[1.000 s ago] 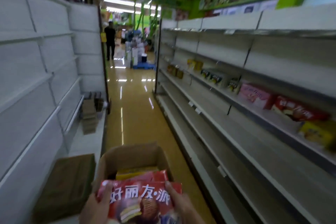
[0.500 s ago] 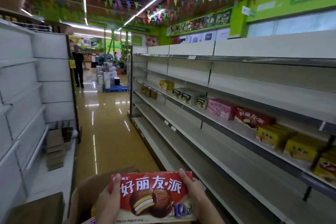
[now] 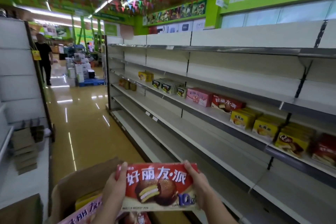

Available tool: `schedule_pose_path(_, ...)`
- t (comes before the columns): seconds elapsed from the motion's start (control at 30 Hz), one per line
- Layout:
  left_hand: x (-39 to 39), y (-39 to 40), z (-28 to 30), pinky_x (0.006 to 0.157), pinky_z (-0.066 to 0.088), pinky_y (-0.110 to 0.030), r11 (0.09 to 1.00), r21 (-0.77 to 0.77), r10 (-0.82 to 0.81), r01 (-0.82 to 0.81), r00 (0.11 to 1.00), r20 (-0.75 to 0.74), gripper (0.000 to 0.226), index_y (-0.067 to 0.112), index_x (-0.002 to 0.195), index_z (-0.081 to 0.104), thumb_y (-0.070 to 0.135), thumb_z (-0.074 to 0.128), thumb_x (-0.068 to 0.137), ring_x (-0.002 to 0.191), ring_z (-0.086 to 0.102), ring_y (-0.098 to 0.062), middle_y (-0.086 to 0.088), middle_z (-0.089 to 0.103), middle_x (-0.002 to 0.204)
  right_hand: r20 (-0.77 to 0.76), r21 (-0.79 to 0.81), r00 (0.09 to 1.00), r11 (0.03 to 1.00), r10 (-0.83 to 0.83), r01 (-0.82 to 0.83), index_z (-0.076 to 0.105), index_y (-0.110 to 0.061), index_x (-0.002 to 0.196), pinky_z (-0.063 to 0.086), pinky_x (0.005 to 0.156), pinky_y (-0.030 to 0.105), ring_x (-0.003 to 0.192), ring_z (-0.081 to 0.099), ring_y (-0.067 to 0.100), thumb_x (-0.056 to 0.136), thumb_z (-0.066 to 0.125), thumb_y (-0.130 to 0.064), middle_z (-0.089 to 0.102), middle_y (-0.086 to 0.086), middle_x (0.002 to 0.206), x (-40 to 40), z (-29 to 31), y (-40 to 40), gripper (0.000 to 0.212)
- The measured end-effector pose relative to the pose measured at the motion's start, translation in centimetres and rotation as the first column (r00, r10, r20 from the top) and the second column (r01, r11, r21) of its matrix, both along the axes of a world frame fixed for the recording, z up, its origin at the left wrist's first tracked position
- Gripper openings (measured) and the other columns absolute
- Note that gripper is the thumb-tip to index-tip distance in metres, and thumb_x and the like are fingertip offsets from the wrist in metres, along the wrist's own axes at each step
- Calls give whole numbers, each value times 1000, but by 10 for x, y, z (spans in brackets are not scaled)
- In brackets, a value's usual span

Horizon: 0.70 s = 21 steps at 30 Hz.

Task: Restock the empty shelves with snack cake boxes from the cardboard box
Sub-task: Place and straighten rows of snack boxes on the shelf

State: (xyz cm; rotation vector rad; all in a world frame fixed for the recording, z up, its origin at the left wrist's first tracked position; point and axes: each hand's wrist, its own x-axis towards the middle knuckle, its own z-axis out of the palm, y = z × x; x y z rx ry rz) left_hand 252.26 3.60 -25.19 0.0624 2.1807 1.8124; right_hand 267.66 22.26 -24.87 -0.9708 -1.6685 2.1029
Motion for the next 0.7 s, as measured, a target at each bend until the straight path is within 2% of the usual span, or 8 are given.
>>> schedule_pose_path(0.1,11,18,2,63,55,-33,989,-40,-140,140,990,-2,65,13,113,49,70,49,82,68,69,-24,-8,69,83,29,-36,996,996,-84,85,56,1,113,54,88,49,90,70,37,69,68,-55,72,20,96,18,3,12,73)
schedule_pose_path(0.17,13,37,-4,78,57,-43,966,-60,-249,250,968,25,89,21,126,42,83,55,64,81,70,-27,-6,69,100,28,-39,987,986,-161,162,54,0,114,55,85,50,89,70,39,68,69,-54,72,21,94,29,2,24,72)
schedule_pose_path(0.2,17,45,-6,80,57,-44,958,-52,-281,283,958,56,91,22,128,43,81,60,62,86,69,-28,-7,68,105,28,-29,980,980,-197,198,54,0,112,56,82,48,85,70,38,71,68,-52,72,21,91,34,3,29,67)
schedule_pose_path(0.3,35,76,1,59,54,-30,944,14,-327,328,934,141,62,11,127,47,49,66,82,79,68,-25,-11,67,103,25,36,955,955,-294,293,52,-4,96,53,86,46,75,67,33,83,65,-42,69,18,82,54,11,44,42)
schedule_pose_path(0.37,42,100,6,50,48,-25,938,28,-346,345,927,144,45,11,118,48,39,65,87,72,66,-21,-9,66,95,-7,58,945,943,-327,327,50,-6,93,51,91,50,80,68,34,85,65,-38,68,18,87,65,15,58,36)
schedule_pose_path(0.47,51,141,10,62,56,-35,946,87,-322,312,938,128,47,11,114,51,41,69,83,77,67,-26,-10,66,95,-26,-63,943,942,-333,330,38,-4,119,57,78,51,88,68,42,82,71,-28,65,25,106,84,12,96,55)
schedule_pose_path(0.53,56,165,11,72,59,-41,946,96,-319,309,941,115,53,13,116,53,45,72,79,82,68,-29,-12,67,102,2,-134,951,943,-308,305,37,-3,129,57,74,53,89,68,45,81,70,-18,66,29,107,95,13,121,60)
schedule_pose_path(0.7,83,232,11,81,56,-47,926,197,-353,322,925,143,48,15,114,51,38,74,79,87,68,-32,-12,69,100,59,-122,967,960,-248,254,51,-6,121,56,78,50,87,70,41,77,73,-27,72,22,98,124,14,188,53)
